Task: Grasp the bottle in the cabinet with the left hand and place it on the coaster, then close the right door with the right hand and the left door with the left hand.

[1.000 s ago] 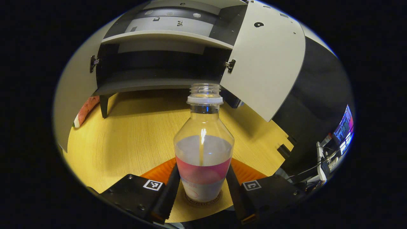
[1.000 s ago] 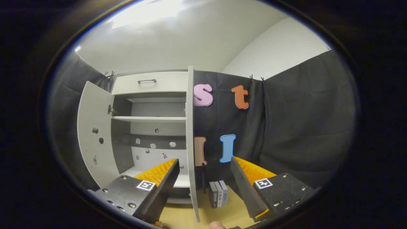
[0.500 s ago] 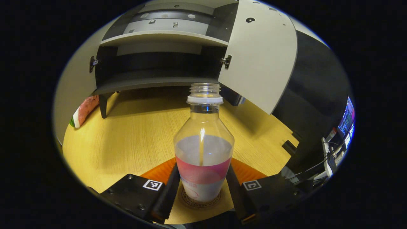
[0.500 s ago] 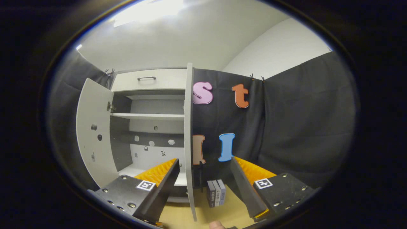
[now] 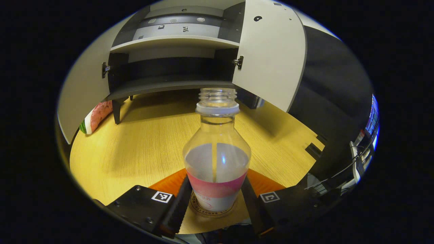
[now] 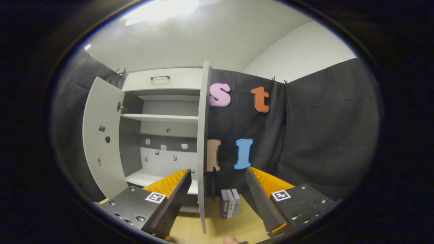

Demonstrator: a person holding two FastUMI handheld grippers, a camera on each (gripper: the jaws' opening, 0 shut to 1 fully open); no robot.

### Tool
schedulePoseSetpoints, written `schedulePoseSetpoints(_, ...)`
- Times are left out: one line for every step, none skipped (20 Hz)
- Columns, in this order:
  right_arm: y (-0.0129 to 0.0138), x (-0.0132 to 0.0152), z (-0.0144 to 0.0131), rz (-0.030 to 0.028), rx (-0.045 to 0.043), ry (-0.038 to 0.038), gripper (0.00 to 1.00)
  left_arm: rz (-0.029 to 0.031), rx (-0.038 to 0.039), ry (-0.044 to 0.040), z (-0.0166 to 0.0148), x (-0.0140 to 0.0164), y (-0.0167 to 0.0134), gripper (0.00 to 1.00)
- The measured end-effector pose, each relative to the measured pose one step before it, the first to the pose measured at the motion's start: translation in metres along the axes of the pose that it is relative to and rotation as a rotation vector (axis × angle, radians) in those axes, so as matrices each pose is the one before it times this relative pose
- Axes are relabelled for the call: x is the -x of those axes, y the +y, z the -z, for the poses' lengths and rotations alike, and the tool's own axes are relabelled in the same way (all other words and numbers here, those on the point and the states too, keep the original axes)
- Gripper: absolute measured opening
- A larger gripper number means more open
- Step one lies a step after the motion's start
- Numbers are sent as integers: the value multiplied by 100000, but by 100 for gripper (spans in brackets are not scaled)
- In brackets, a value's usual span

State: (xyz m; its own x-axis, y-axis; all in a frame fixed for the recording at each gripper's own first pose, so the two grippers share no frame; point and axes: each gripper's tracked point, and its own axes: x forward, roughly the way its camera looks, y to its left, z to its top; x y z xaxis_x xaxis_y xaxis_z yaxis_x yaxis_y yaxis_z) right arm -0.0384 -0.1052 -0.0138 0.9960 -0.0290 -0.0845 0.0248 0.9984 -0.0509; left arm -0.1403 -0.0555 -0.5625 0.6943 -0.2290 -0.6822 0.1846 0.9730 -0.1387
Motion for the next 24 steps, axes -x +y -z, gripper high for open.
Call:
schedulePoseSetpoints(13, -26, 86, -542, -140, 135, 95, -135, -56, 404, 240, 232, -70, 79)
schedulePoseSetpoints(109, -51, 41, -525, -312, 60, 94, -371, -572, 606, 365, 224, -17, 79)
schedulePoseSetpoints(92, 6, 157, -519, -381, 156, 94, -461, -954, 340, 163, 161, -11, 82)
schedulePoseSetpoints(148, 0, 108, -468, -318, 211, 98, -407, -899, 398, 156, 131, -56, 79)
schedulePoseSetpoints(26, 58, 157, -342, -207, 282, 98, -357, -915, 535, 127, 182, -40, 80)
schedulePoseSetpoints(142, 27, 103, -270, -64, 371, 94, -538, -602, 348, 93, 128, -19, 80)
schedulePoseSetpoints(64, 29, 177, -187, 23, 356, 95, -467, -573, -142, -169, 63, 41, 82)
schedulePoseSetpoints(121, -40, 102, -92, 13, 117, 98, -301, -485, -55, -118, 104, -8, 80)
schedulePoseSetpoints(22, 96, 34, -50, -108, -52, 98, -359, -591, -356, -290, 128, 51, 79)
schedulePoseSetpoints(32, -85, -70, -9, -218, -69, 94, 72, -746, -718, -357, 135, -3, 79)
schedulePoseSetpoints(17, 31, -135, 3, -355, -340, 94, 111, -816, -498, -371, 143, -23, 80)
schedulePoseSetpoints(112, -100, -227, -52, -407, -381, 98, -339, -726, 186, -134, 230, 96, 80)
schedulePoseSetpoints(58, -75, 14, -206, -375, -291, 98, -166, -471, -341, -388, 278, 35, 80)
schedulePoseSetpoints(146, -51, -15, -275, -195, -121, 97, 83, -163, -1201, -597, 299, -34, 82)
schedulePoseSetpoints(143, -92, 131, -261, -12, 147, 94, 20, -232, -1377, -784, 353, -39, 80)
schedulePoseSetpoints(181, -175, 102, -275, 93, 306, 95, -164, -179, -1533, -676, 351, 24, 80)
schedulePoseSetpoints(204, -6, 175, -387, -17, 356, 95, -335, -283, -1389, -810, 408, 41, 79)
schedulePoseSetpoints(310, -132, 78, -531, -201, 249, 94, -507, -360, -1728, -874, 300, 91, 80)
schedulePoseSetpoints(285, -156, 115, -516, -265, 16, 97, -649, -460, -1533, -916, 424, 145, 80)
schedulePoseSetpoints(246, -161, -11, -409, -184, -43, 94, -547, -440, -1915, -1001, 376, 85, 79)
schedulePoseSetpoints(89, -41, 88, -323, -145, 28, 98, -359, -625, -2206, -1184, 424, 85, 79)
schedulePoseSetpoints(147, -145, 81, -342, -98, 145, 94, -290, -473, -2249, -1186, 362, 99, 79)
schedulePoseSetpoints(72, -74, 89, -195, -115, 106, 94, -173, -449, -2049, -1135, 598, 31, 78)
schedulePoseSetpoints(108, -181, 72, -64, -198, 50, 94, -225, -369, -2206, -1247, 92, 69, 78)
